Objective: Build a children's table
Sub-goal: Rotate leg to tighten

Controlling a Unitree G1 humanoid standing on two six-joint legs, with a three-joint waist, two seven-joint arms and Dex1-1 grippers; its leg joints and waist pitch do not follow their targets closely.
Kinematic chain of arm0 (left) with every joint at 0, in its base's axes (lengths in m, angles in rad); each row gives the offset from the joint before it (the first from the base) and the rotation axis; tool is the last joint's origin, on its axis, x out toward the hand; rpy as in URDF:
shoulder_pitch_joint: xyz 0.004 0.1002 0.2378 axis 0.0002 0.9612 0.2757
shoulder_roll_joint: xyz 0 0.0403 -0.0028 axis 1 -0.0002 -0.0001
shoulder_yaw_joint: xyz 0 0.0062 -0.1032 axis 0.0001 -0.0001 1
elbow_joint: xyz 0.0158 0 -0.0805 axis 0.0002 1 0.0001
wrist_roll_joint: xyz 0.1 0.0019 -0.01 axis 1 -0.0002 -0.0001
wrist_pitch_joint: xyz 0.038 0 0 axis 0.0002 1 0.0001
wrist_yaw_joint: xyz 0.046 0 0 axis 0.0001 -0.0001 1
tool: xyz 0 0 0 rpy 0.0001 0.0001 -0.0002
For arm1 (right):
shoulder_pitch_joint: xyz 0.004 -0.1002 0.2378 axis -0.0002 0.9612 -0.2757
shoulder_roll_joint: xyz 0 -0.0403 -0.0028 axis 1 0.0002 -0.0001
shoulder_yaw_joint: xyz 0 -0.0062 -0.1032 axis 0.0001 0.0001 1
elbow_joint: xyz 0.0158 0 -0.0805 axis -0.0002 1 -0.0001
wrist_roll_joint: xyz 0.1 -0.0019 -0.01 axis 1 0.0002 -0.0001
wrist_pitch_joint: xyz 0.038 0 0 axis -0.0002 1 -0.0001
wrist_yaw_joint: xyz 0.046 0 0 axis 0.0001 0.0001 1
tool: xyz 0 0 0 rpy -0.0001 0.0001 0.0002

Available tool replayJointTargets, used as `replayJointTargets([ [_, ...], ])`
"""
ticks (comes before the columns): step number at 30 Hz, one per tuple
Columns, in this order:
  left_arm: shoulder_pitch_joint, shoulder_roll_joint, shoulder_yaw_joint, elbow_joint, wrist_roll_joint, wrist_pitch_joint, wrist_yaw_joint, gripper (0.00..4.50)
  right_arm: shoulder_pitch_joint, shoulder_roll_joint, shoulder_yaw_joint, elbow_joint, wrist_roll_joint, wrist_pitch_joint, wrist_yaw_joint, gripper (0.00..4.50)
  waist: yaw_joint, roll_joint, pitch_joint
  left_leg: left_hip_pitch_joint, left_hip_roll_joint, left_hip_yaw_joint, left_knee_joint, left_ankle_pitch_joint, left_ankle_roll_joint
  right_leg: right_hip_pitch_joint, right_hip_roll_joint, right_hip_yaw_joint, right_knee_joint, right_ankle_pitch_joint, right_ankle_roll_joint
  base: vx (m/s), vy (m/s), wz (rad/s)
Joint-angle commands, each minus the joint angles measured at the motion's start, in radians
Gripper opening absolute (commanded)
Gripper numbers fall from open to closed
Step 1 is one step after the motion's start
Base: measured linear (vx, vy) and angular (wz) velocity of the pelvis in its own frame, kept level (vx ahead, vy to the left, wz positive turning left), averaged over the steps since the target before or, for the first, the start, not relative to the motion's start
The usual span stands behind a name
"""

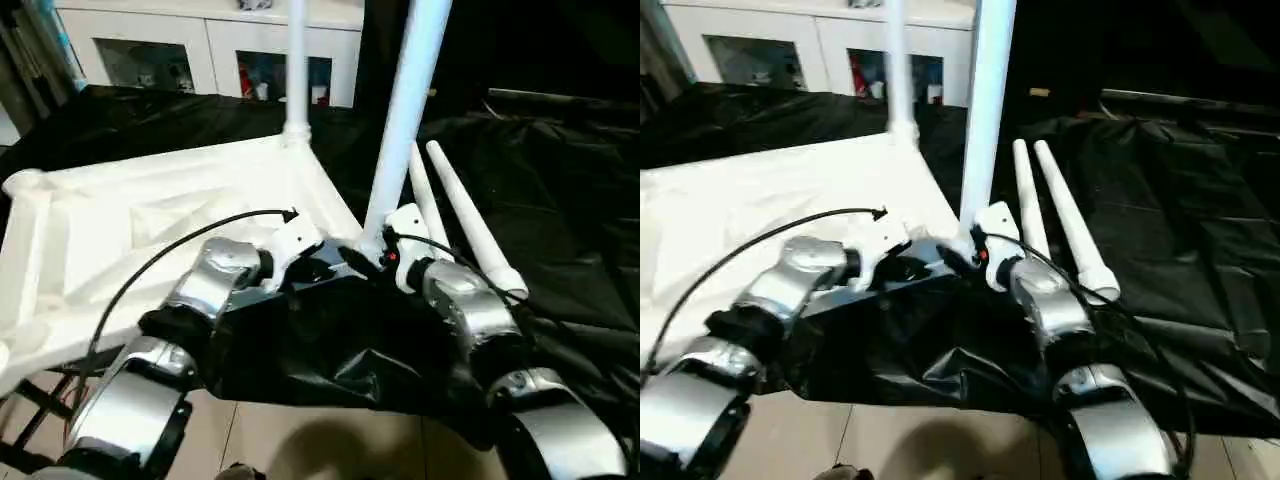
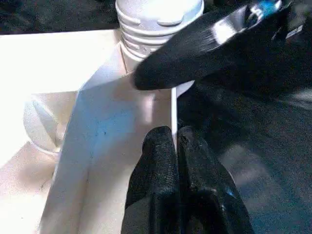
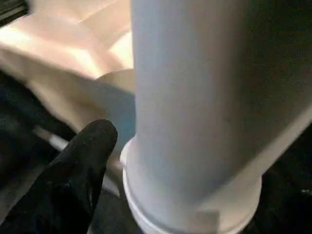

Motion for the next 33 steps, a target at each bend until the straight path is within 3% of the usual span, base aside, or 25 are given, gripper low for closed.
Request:
replayJointTargets([
  [1, 0.001, -0.014, -0.004, -0.045, -0.056, -0.043, -0.041, 0.0, 0.016, -0.002, 0.04, -0.035, 0.008, 0.011, 0.089, 3.92, 0.004, 0.0, -0.069, 0.023, 0.046, -0.02, -0.062, -0.259, 0.038, 0.046, -0.077, 0.041, -0.074, -0.2, -0.23, 0.0, 0.0, 0.0],
  [6, 0.028, 0.047, -0.006, -0.082, -0.066, -0.061, -0.161, 0.0, 0.045, -0.091, 0.058, -0.124, 0.05, 0.041, 0.269, 3.92, 0.012, -0.001, -0.068, 0.023, 0.048, -0.019, -0.061, -0.258, 0.044, 0.046, -0.079, 0.04, -0.075, -0.215, -0.233, 0.0, 0.0, 0.0],
  [15, 0.065, 0.115, -0.02, -0.137, -0.087, -0.047, -0.294, 0.0, 0.081, -0.123, 0.075, -0.207, 0.08, 0.099, 0.384, 3.92, 0.025, 0.001, -0.067, 0.029, 0.051, -0.019, -0.065, -0.278, 0.019, 0.038, -0.08, 0.042, -0.076, -0.25, -0.228, 0.0, 0.0, 0.0],
  [16, 0.066, 0.115, -0.02, -0.138, -0.087, -0.046, -0.295, 0.0, 0.082, -0.122, 0.076, -0.208, 0.081, 0.101, 0.385, 3.66, 0.025, 0.001, -0.067, 0.029, 0.051, -0.02, -0.065, -0.278, 0.018, 0.038, -0.079, 0.042, -0.075, -0.249, -0.228, 0.0, 0.0, 0.0],
  [19, 0.072, 0.11, -0.02, -0.143, -0.084, -0.044, -0.294, 0.0, 0.089, -0.118, 0.08, -0.216, 0.087, 0.117, 0.391, 3.58, 0.025, -0.001, -0.068, 0.027, 0.05, -0.02, -0.064, -0.273, 0.018, 0.039, -0.081, 0.042, -0.075, -0.248, -0.224, 0.0, 0.0, 0.0],
  [25, 0.074, 0.099, -0.016, -0.147, -0.083, -0.036, -0.288, 0.0, 0.105, -0.108, 0.077, -0.239, 0.096, 0.144, 0.385, 2.97, 0.025, -0.002, -0.067, 0.027, 0.049, -0.019, -0.064, -0.261, 0.018, 0.039, -0.08, 0.042, -0.076, -0.252, -0.218, 0.0, 0.0, 0.0],
  [31, 0.026, 0.021, 0.022, -0.085, -0.07, -0.001, -0.107, 0.0, 0.102, -0.019, 0.027, -0.162, 0.072, 0.125, 0.156, 2.78, 0.017, -0.005, -0.066, 0.031, 0.045, -0.022, -0.064, -0.284, 0.001, 0.035, -0.084, 0.043, -0.084, -0.309, -0.206, 0.0, 0.0, 0.0],
  [33, -0.026, -0.039, 0.042, -0.015, -0.039, 0.019, 0.063, 0.0, 0.065, 0.054, -0.017, -0.05, 0.047, 0.11, -0.07, 2.78, 0.01, -0.006, -0.065, 0.032, 0.041, -0.024, -0.064, -0.294, -0.015, 0.033, -0.084, 0.043, -0.089, -0.366, -0.189, 0.0, 0.0, 0.0],
])
